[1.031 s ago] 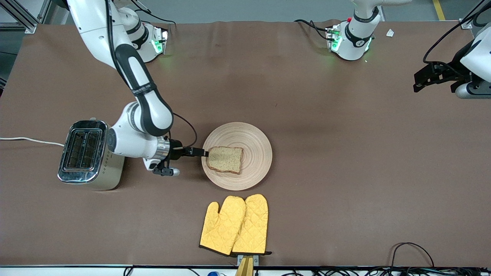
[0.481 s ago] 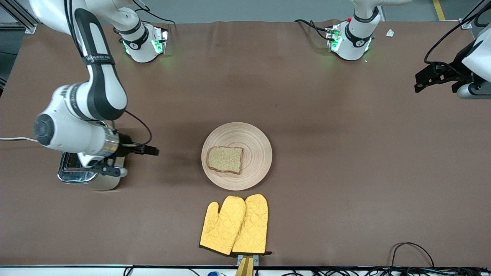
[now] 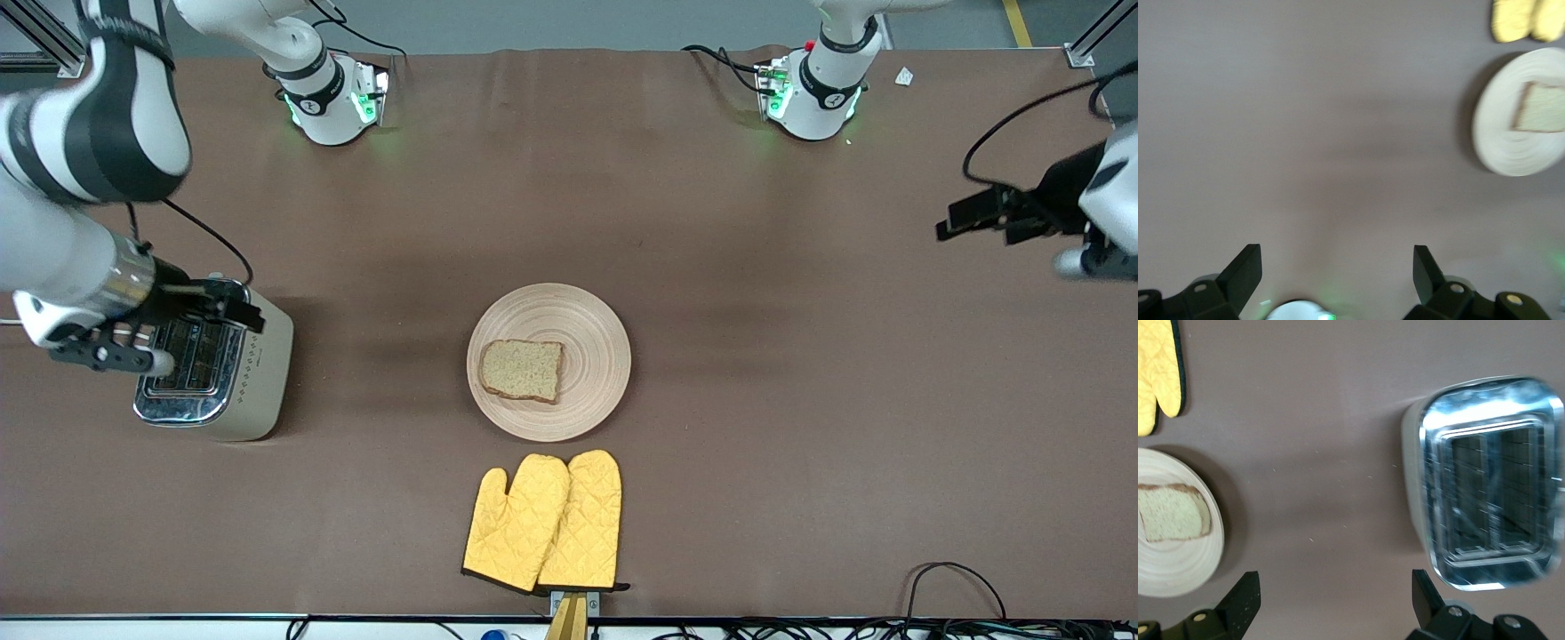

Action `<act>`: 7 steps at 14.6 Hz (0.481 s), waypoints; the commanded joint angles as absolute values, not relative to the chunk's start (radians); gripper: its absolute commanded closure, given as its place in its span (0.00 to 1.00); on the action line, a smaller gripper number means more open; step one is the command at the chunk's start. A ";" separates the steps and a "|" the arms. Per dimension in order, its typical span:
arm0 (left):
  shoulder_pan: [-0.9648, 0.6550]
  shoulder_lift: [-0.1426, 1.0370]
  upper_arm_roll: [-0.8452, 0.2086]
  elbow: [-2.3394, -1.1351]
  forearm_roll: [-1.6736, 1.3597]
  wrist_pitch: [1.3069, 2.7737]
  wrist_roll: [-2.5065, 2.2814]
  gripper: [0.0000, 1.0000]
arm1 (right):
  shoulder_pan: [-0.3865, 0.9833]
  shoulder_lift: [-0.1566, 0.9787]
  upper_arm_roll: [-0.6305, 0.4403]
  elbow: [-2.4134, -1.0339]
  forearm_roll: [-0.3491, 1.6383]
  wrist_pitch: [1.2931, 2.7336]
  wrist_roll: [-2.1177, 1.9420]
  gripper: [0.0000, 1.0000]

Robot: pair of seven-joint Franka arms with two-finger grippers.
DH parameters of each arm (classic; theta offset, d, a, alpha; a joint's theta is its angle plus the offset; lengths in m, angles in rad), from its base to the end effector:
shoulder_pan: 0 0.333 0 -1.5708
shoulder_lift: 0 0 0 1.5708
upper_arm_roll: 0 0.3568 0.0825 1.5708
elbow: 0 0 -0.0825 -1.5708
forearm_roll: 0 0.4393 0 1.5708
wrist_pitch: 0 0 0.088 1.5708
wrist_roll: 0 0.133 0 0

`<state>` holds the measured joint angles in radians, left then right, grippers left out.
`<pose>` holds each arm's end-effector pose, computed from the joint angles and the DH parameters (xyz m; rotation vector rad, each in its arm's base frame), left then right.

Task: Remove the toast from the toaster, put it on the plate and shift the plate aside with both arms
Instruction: 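Withdraw the right gripper while the left gripper reaches toward the plate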

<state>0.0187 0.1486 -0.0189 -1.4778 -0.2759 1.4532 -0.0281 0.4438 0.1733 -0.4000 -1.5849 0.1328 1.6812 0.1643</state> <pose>0.6417 -0.0381 0.5909 2.8541 0.0274 -0.2534 0.6625 0.0627 0.5385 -3.0754 0.2095 0.1068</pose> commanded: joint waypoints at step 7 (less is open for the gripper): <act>0.003 0.536 -0.031 -1.465 -0.768 1.660 0.412 0.00 | 0.403 0.101 -0.445 -1.407 0.032 1.439 0.040 0.00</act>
<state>0.0136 0.4500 -0.0260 -1.4837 -0.6769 1.6311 0.3128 0.4224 0.1079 -0.4294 -1.4091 0.0539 1.4505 0.1043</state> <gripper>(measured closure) 0.000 0.000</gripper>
